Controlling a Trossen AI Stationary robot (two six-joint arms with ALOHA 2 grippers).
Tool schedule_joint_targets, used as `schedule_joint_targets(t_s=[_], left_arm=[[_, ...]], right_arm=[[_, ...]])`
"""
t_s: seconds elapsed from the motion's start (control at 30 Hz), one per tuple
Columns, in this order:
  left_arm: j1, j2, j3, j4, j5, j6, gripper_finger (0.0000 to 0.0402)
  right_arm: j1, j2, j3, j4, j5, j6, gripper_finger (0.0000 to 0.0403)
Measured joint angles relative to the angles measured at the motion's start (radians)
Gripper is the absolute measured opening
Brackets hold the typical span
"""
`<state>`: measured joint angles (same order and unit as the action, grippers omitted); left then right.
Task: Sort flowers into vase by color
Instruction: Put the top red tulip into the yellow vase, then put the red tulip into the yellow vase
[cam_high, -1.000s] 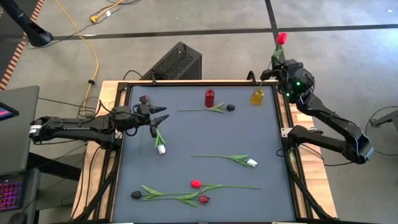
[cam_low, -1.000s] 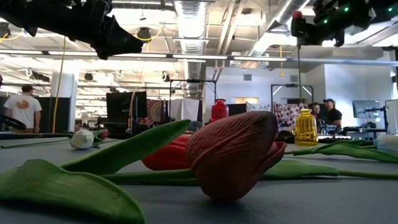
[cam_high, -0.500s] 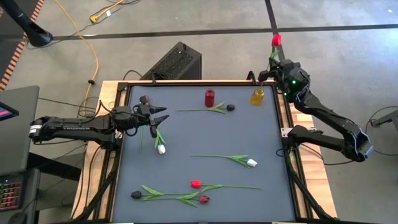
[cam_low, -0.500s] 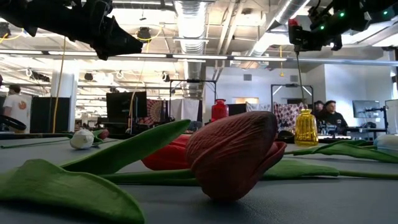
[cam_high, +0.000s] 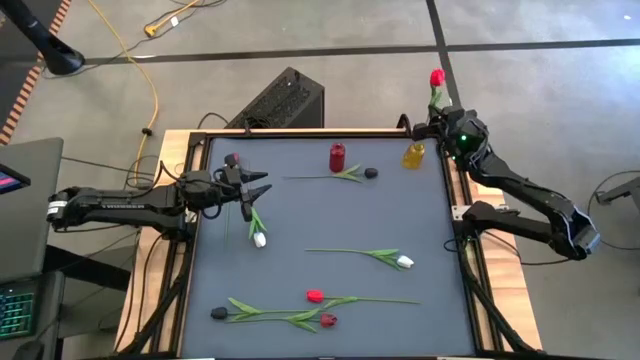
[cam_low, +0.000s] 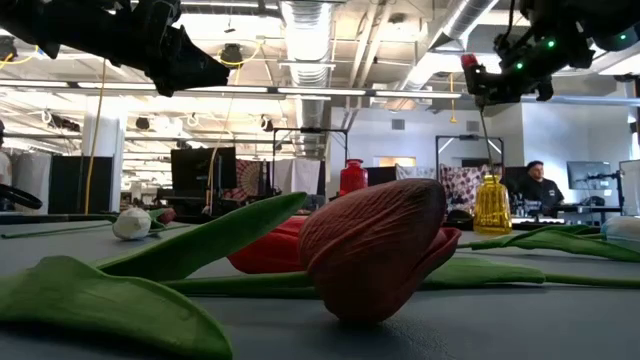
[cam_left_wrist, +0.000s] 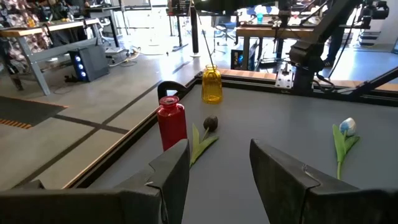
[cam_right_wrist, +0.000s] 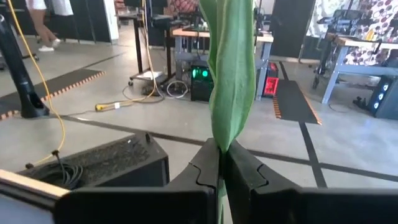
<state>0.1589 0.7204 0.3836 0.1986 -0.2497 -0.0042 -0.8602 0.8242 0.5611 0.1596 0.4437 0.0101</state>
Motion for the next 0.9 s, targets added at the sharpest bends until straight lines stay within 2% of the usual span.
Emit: schedule_joint_targets(t_s=[0.23, 0.5, 0.7, 0.9], left_arm=[[0.000, 0.000, 0.000, 0.000, 0.000, -0.007, 0.0160], [0.000, 0.000, 0.000, -0.006, 0.000, -0.007, 0.0160], [0.000, 0.000, 0.000, -0.007, 0.007, -0.018, 0.0160], [0.000, 0.000, 0.000, -0.009, 0.007, -0.028, 0.0160]], right_arm=[[0.002, -0.001, 0.005, -0.091, 0.002, 0.014, 0.0071], [0.031, -0.001, 0.112, -0.447, -0.002, 0.086, 0.0110], [0.042, -0.001, 0.229, -0.768, -0.029, 0.166, 0.0169], [0.042, -0.002, 0.332, -1.031, -0.121, 0.228, 0.0226]])
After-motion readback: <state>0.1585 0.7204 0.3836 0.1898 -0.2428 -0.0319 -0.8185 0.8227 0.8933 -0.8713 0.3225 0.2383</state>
